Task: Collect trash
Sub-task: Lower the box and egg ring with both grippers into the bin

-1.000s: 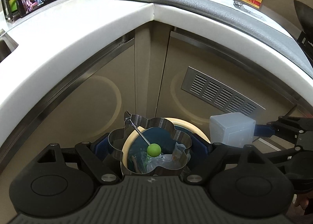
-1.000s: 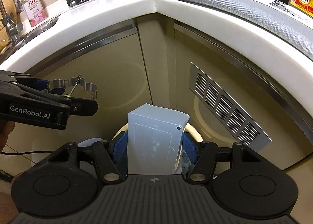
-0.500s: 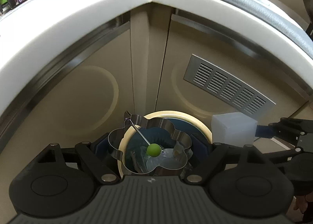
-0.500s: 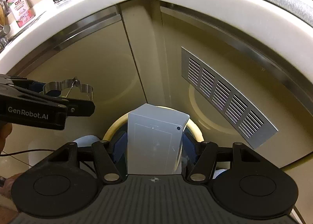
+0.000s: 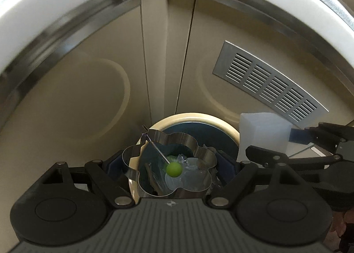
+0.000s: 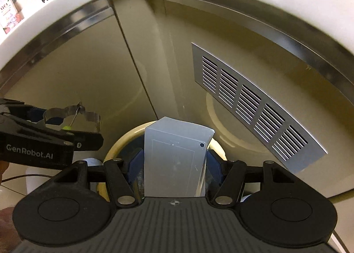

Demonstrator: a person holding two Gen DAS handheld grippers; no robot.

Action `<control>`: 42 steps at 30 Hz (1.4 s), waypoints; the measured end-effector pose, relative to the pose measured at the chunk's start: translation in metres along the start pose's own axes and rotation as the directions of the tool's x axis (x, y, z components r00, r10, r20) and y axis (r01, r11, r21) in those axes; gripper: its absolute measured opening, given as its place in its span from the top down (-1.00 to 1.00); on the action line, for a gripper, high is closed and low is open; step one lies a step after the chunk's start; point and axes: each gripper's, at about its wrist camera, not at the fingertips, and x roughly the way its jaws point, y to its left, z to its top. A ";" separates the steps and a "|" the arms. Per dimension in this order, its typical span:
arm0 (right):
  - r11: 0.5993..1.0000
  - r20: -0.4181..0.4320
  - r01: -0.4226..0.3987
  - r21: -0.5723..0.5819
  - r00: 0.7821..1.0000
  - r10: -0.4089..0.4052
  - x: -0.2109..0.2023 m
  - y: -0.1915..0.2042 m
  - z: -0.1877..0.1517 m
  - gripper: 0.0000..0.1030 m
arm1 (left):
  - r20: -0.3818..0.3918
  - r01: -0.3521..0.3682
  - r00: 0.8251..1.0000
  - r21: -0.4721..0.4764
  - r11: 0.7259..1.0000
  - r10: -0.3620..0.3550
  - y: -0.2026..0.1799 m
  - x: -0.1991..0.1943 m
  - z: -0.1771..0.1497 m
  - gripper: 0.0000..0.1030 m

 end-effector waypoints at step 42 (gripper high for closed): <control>0.998 -0.135 0.051 -0.026 0.989 -0.054 0.092 -0.009 0.009 -0.27 | -0.298 -0.015 0.955 -0.095 0.995 -0.014 0.018 0.135 0.000 -0.72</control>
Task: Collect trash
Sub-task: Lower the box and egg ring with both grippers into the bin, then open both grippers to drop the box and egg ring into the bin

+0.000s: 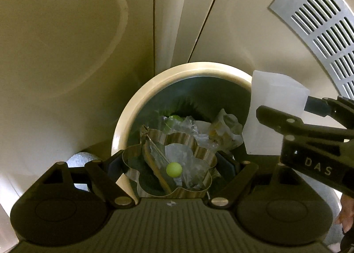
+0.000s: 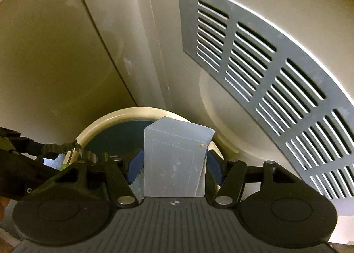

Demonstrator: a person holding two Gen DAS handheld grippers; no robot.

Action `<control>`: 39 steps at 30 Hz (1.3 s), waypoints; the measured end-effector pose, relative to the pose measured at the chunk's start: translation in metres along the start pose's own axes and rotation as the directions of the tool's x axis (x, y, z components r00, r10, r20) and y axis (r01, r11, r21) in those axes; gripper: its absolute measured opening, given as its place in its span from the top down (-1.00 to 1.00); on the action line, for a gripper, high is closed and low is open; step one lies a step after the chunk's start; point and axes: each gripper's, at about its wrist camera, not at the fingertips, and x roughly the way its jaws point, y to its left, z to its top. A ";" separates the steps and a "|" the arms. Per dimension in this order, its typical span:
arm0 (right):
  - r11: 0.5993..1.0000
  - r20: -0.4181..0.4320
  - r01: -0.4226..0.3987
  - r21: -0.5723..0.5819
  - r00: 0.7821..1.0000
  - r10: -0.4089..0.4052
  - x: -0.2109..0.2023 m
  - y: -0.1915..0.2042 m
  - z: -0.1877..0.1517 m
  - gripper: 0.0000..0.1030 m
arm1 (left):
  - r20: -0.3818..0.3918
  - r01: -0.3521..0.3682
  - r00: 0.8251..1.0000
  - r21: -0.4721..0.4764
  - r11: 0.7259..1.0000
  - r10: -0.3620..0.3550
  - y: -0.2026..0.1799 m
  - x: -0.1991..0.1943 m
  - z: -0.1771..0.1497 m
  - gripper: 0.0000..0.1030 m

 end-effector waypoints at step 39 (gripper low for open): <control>0.998 -0.205 0.002 0.061 0.979 0.011 0.081 -0.001 0.002 -0.64 | -0.179 -0.005 0.984 0.089 0.996 0.021 -0.012 0.083 0.010 -0.99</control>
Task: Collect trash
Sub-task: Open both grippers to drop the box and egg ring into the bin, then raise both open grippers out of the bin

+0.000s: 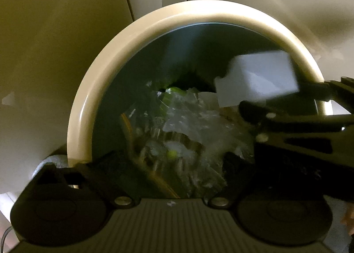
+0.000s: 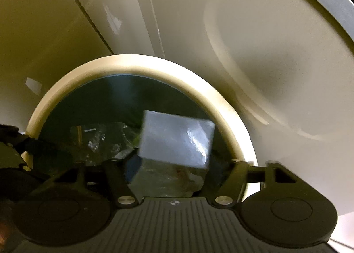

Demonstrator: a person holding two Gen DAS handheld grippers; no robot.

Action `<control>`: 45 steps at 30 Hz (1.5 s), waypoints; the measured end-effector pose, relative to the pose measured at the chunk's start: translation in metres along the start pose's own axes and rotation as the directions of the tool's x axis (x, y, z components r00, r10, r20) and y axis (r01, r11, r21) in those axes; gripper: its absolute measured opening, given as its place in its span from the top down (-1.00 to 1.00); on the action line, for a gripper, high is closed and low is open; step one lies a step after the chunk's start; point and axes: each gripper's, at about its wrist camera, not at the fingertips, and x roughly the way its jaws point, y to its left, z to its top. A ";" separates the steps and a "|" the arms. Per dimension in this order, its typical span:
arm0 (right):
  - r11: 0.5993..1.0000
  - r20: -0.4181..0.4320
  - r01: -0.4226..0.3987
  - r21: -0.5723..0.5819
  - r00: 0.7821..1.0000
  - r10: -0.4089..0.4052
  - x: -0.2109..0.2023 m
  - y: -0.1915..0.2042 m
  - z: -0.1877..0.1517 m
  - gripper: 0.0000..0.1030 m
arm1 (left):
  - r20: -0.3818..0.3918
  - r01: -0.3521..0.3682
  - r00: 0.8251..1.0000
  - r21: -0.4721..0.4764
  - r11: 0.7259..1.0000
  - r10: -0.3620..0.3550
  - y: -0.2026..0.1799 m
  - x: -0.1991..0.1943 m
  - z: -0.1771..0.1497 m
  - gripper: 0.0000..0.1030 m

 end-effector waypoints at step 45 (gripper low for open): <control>0.980 0.288 0.199 -0.002 0.939 -0.190 -0.196 0.016 -0.075 -0.94 | 0.211 -0.006 0.977 -0.150 0.989 0.037 0.025 -0.144 -0.088 -0.99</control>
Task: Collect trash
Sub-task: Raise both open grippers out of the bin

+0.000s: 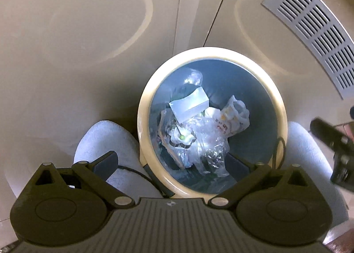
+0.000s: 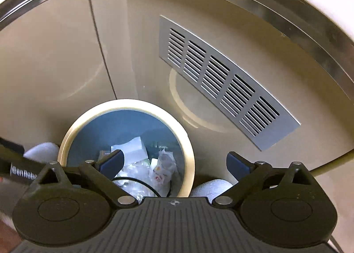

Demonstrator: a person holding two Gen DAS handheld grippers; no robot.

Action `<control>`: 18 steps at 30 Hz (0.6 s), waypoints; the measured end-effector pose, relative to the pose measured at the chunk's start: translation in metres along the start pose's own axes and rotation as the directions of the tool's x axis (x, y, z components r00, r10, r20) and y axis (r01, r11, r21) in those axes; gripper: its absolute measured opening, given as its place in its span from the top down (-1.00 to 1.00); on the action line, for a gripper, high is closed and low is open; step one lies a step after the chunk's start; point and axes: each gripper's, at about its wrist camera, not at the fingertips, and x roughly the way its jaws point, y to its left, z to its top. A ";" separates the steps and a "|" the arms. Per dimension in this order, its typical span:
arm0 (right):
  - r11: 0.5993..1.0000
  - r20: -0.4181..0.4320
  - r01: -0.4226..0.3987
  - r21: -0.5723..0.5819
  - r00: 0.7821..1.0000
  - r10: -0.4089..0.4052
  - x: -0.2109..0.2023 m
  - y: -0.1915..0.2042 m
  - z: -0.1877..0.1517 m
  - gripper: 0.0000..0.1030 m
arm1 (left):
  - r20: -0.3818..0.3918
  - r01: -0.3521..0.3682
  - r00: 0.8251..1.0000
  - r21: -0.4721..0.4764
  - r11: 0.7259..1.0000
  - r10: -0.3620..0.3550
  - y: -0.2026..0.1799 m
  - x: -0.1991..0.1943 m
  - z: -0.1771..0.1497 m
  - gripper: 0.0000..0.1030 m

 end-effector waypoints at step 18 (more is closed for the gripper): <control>0.999 -0.024 -0.042 -0.009 0.999 0.042 0.001 0.005 -0.006 -0.94 | 0.043 -0.085 0.996 0.094 0.992 0.081 -0.012 -0.004 -0.003 -0.99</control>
